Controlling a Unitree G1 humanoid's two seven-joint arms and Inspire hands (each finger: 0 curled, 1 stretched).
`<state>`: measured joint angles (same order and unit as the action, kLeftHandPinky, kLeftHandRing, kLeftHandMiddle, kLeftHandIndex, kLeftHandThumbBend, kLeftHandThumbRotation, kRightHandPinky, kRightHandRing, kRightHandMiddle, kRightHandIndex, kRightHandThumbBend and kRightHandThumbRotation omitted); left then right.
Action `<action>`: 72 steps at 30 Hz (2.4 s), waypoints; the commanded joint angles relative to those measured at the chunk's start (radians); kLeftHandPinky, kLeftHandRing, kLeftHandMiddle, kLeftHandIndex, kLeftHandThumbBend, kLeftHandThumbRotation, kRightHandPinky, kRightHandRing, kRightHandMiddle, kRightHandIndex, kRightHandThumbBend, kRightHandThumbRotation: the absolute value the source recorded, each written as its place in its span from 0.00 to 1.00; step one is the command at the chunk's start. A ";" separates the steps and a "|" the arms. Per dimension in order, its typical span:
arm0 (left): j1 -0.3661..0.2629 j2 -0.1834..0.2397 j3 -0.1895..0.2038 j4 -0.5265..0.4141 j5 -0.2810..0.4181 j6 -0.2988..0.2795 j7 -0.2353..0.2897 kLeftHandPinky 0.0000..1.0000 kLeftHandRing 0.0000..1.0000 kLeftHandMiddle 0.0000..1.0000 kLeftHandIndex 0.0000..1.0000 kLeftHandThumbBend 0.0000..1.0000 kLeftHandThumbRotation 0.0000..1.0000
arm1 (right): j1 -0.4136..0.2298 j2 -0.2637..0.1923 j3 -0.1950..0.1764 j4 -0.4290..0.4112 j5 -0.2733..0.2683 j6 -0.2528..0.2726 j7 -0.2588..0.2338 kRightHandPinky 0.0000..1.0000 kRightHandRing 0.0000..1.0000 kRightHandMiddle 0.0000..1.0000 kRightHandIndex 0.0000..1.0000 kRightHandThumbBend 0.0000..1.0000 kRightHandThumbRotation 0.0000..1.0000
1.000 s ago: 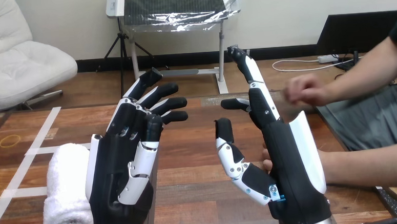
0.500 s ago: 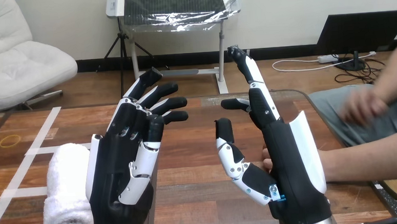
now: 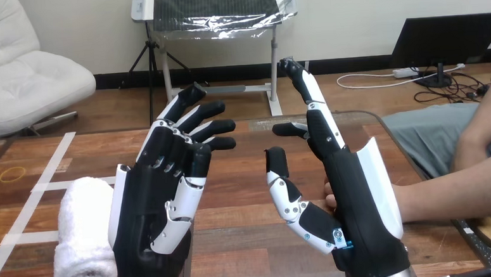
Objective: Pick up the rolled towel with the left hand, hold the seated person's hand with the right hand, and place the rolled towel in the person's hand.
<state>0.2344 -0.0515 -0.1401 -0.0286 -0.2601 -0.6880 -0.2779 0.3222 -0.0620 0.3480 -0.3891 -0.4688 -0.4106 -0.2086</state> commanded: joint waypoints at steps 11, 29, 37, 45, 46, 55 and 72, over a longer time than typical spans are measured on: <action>0.006 -0.023 0.006 -0.008 0.077 -0.038 0.045 0.65 0.71 0.76 0.82 0.39 0.46 | -0.059 0.035 -0.009 -0.021 0.009 -0.004 -0.004 0.74 1.00 1.00 0.97 0.00 0.00; 0.047 -0.083 0.133 -0.151 0.676 0.031 0.472 0.77 0.82 0.82 0.81 0.56 0.29 | -0.062 0.038 -0.007 -0.020 0.009 0.002 -0.002 0.74 1.00 1.00 0.98 0.00 0.00; 0.051 -0.068 0.169 -0.232 0.969 0.137 0.678 0.80 0.84 0.85 0.83 0.64 0.28 | -0.060 0.039 -0.006 -0.019 0.007 0.002 -0.003 0.74 1.00 1.00 0.98 0.00 0.00; 0.059 -0.062 0.165 -0.297 1.144 0.272 0.802 0.82 0.87 0.86 0.85 0.70 0.30 | -0.061 0.035 -0.008 -0.020 0.000 0.002 -0.002 0.74 1.00 1.00 0.99 0.00 0.00; 0.059 -0.061 0.163 -0.303 1.164 0.291 0.816 0.82 0.86 0.87 0.85 0.71 0.31 | -0.061 0.035 -0.008 -0.021 0.000 0.003 -0.002 0.74 1.00 1.00 0.99 0.00 0.00; 0.062 -0.046 0.127 -0.346 1.312 0.491 0.881 0.78 0.85 0.88 0.88 0.73 0.39 | -0.060 0.035 -0.009 -0.020 0.002 0.005 -0.001 0.74 1.00 1.00 0.99 0.00 0.00; 0.030 -0.002 0.095 -0.355 1.414 0.756 0.837 0.75 0.85 0.88 0.91 0.75 0.43 | -0.056 0.030 -0.012 -0.024 0.002 0.018 0.010 0.75 1.00 1.00 0.99 0.00 0.00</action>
<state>0.2545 -0.0445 -0.0177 -0.3637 1.1346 0.0242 0.5813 0.3210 -0.0642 0.3470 -0.3891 -0.4696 -0.3996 -0.1987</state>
